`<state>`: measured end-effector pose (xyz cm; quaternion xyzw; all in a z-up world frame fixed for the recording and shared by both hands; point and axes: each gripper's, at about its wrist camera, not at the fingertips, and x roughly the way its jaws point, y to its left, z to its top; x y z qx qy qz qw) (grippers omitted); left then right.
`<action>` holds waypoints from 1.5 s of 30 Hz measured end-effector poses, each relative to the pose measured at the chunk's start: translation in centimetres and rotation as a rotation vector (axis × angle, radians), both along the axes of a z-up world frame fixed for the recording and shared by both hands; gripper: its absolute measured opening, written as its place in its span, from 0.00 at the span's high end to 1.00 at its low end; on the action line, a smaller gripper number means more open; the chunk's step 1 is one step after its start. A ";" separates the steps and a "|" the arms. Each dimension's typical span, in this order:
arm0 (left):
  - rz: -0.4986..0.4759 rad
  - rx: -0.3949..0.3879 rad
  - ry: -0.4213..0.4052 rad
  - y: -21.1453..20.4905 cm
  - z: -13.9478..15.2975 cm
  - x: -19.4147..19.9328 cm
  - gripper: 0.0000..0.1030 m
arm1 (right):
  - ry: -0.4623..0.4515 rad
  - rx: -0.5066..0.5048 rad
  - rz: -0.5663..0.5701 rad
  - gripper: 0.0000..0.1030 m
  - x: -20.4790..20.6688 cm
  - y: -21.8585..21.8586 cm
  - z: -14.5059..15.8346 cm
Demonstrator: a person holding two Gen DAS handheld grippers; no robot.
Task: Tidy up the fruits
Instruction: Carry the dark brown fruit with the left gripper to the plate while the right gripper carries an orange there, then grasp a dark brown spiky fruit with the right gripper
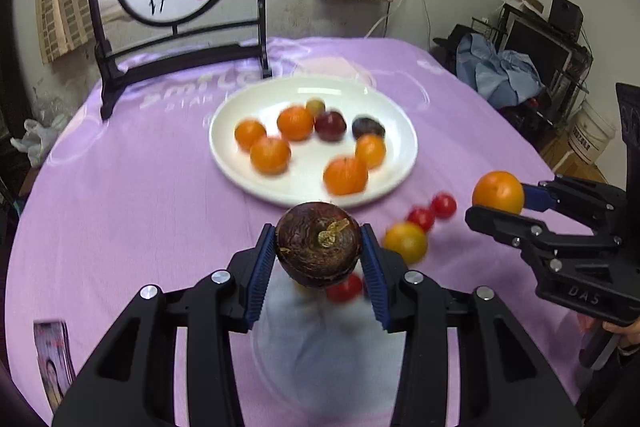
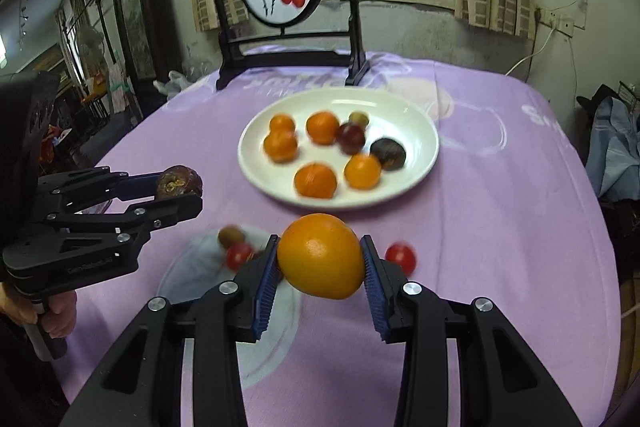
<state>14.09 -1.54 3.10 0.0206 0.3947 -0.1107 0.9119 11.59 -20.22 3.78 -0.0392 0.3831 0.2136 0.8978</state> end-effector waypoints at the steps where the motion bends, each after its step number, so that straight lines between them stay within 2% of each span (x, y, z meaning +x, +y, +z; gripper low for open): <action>1: 0.003 -0.005 -0.003 -0.1 0.2 0.9 0.59 | 0.005 0.005 -0.001 0.61 1.3 0.1 0.2; 6: 0.048 -0.010 0.000 -0.7 0.2 7.1 0.60 | 0.004 0.000 -0.005 0.61 6.3 1.1 0.1; 10: 0.096 -0.011 0.063 -0.5 -1.3 12.1 0.60 | 0.025 -0.005 0.005 0.61 10.6 2.3 -1.7; 14: 0.123 -0.003 0.098 -0.2 -2.9 15.1 0.60 | 0.042 -0.022 0.009 0.61 13.3 3.6 -3.4; 19: 0.131 -0.006 0.127 -0.2 -4.4 17.0 0.59 | 0.043 -0.038 0.035 0.60 14.8 5.1 -4.5; 21: 0.128 0.004 0.111 -0.4 -4.3 17.1 0.44 | 0.056 -0.045 0.057 0.60 14.9 5.5 -4.9; 23: 0.136 0.007 0.098 -0.5 -3.9 16.8 0.37 | 0.052 -0.047 0.062 0.57 14.7 5.7 -5.0; 28: 0.122 0.001 0.060 -0.6 -2.2 14.8 0.35 | 0.032 -0.009 0.034 0.55 13.3 4.6 -3.9; 32: 0.155 0.019 0.038 -0.4 -1.5 12.3 0.35 | 0.020 0.035 0.005 0.55 11.2 2.8 -2.9; 37: 0.145 -0.019 0.072 0.2 -1.9 8.5 0.34 | 0.041 0.046 -0.027 0.54 7.7 0.7 -3.4; 40: 0.141 0.007 0.057 0.2 -2.3 5.8 0.31 | 0.061 0.067 -0.053 0.47 5.2 -0.6 -4.1; 45: 0.133 0.004 0.086 0.8 -3.8 1.8 0.30 | 0.095 0.058 -0.064 0.46 2.0 -1.3 -5.3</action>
